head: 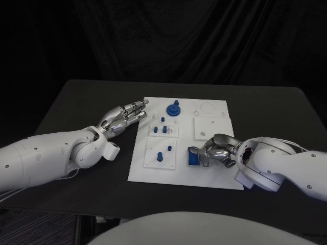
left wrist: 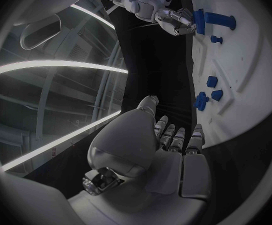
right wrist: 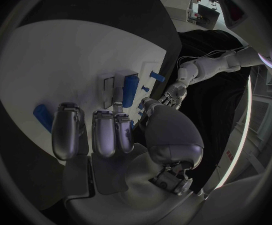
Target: Assemble the parts on the task board
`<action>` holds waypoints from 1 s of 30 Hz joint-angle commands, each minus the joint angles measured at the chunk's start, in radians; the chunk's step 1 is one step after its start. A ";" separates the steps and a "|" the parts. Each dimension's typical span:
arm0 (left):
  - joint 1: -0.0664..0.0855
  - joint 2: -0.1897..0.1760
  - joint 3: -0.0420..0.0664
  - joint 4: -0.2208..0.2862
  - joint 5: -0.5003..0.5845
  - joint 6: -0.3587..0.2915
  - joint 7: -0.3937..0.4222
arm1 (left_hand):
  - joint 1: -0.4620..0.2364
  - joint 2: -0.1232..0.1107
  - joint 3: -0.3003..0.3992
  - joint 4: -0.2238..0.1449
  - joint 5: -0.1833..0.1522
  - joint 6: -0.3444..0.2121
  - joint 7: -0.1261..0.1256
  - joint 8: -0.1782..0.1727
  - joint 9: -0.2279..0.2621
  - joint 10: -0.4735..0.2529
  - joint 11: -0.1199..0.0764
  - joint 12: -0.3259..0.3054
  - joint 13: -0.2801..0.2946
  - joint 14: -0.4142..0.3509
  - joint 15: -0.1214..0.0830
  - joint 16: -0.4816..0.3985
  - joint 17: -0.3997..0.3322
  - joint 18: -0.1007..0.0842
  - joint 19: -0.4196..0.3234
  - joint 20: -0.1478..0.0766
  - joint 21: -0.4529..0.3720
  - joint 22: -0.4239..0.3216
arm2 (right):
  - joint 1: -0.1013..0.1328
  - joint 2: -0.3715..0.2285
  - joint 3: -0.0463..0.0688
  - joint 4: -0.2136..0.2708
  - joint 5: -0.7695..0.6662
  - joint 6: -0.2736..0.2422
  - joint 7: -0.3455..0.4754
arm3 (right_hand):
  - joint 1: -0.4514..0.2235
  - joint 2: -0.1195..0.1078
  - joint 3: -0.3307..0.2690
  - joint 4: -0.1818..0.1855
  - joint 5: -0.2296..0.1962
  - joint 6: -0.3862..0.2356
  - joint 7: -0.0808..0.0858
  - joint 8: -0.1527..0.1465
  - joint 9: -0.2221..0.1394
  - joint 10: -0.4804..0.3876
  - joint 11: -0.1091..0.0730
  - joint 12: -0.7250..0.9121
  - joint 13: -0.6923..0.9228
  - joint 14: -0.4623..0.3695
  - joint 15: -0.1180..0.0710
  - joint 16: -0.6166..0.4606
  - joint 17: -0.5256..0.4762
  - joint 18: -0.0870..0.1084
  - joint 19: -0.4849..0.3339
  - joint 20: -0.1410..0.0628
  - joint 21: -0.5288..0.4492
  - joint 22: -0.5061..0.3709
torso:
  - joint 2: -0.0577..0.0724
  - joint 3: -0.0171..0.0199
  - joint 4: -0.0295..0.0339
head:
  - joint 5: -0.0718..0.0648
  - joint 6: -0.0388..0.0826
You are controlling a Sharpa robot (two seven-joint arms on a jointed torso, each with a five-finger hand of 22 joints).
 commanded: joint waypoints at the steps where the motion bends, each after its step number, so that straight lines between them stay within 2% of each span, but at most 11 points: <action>1: -0.001 0.001 0.001 0.001 0.003 0.013 0.011 | -0.008 0.003 -0.002 -0.006 0.004 -0.002 0.005 0.007 0.001 -0.001 0.001 0.001 0.001 0.000 0.004 -0.004 -0.001 0.018 0.001 0.008 0.006 0.002 | 0.000 0.000 0.000 0.000 -0.007 0.003 -0.004 | -0.017 0.001 -0.022 -0.001 -0.018 -0.007 0.003 -0.004 -0.003 0.106 0.009 0.003 0.263 0.067 0.008 -0.002 0.050 0.007 0.031 0.006 -0.003 0.200 | 0.000 -0.0002 -0.0003 | 0.000 0.000; 7: -0.002 0.001 0.001 0.001 0.003 0.014 0.011 | -0.008 0.003 -0.002 -0.006 0.004 -0.002 0.005 0.007 0.001 -0.001 0.001 0.001 0.001 0.000 0.004 -0.004 -0.001 0.018 0.001 0.008 0.006 0.002 | 0.000 -0.001 0.000 0.002 -0.008 -0.005 0.003 | -0.024 0.009 -0.045 0.000 -0.050 -0.008 0.003 0.000 -0.007 0.106 0.009 0.003 0.263 0.067 0.009 -0.001 0.051 0.007 0.032 0.007 -0.003 0.201 | 0.000 0.0002 0.0002 | 0.001 0.000; 15: -0.003 0.000 0.001 0.000 0.003 0.013 0.011 | -0.008 0.003 -0.002 -0.006 0.004 -0.002 0.005 0.007 0.001 -0.001 0.001 0.001 0.001 0.000 0.004 -0.004 -0.001 0.018 0.001 0.008 0.006 0.002 | 0.000 -0.013 0.000 0.008 -0.024 -0.051 0.052 | -0.018 0.018 -0.063 -0.004 -0.053 0.004 -0.001 0.019 -0.001 0.106 0.006 0.003 0.263 0.070 0.006 0.005 0.063 0.005 0.035 0.006 0.004 0.203 | 0.000 0.0001 -0.0001 | 0.004 0.000; 18: -0.004 -0.001 0.001 0.000 0.003 0.013 0.012 | -0.008 0.003 -0.002 -0.006 0.004 -0.002 0.005 0.007 0.001 -0.001 0.001 0.001 0.001 0.000 0.004 -0.004 -0.001 0.018 0.001 0.008 0.006 0.002 | 0.000 -0.021 0.000 0.017 -0.043 -0.083 0.097 | 0.023 0.017 -0.071 -0.013 -0.030 0.000 -0.004 0.039 0.008 0.106 0.003 0.003 0.263 0.072 0.004 0.010 0.074 0.003 0.039 0.003 0.012 0.207 | 0.001 0.0003 -0.0001 | 0.005 0.000; 21: -0.004 -0.002 0.001 0.000 0.003 0.013 0.012 | -0.008 0.003 -0.002 -0.006 0.004 -0.002 0.005 0.007 0.001 -0.001 0.001 0.001 0.001 0.000 0.004 -0.004 -0.001 0.018 0.001 0.008 0.006 0.002 | 0.000 -0.030 0.000 0.028 -0.067 -0.118 0.151 | 0.107 0.009 -0.078 -0.049 0.004 -0.010 -0.012 0.095 0.044 0.106 -0.003 0.003 0.263 0.074 -0.002 0.017 0.087 0.000 0.045 -0.002 0.026 0.211 | 0.000 0.0001 -0.0008 | 0.005 0.000; 24: -0.004 -0.003 0.001 0.001 0.003 0.013 0.013 | -0.008 0.003 -0.002 -0.006 0.004 -0.002 0.005 0.007 0.001 -0.001 0.001 0.001 0.001 0.000 0.004 -0.004 -0.001 0.018 0.001 0.008 0.006 0.002 | 0.000 -0.041 -0.001 0.042 -0.107 -0.152 0.195 | 0.154 0.006 -0.091 -0.070 0.011 -0.040 -0.013 0.142 0.078 0.106 -0.005 0.003 0.263 0.074 -0.003 0.019 0.088 -0.001 0.046 -0.004 0.028 0.212 | 0.001 -0.0001 -0.0001 | 0.006 0.000; 30: -0.005 -0.006 0.001 0.003 0.003 0.012 0.013 | -0.008 0.003 -0.002 -0.006 0.004 -0.002 0.005 0.007 0.001 -0.001 0.001 0.001 0.001 0.000 0.004 -0.004 -0.001 0.018 0.001 0.008 0.006 0.002 | -0.001 -0.066 -0.001 0.066 -0.155 -0.197 0.248 | 0.211 0.010 -0.101 -0.094 0.016 -0.068 -0.015 0.189 0.106 0.106 -0.007 0.003 0.263 0.074 -0.004 0.020 0.090 -0.002 0.048 -0.005 0.034 0.214 | 0.000 0.0006 -0.0006 | 0.008 0.000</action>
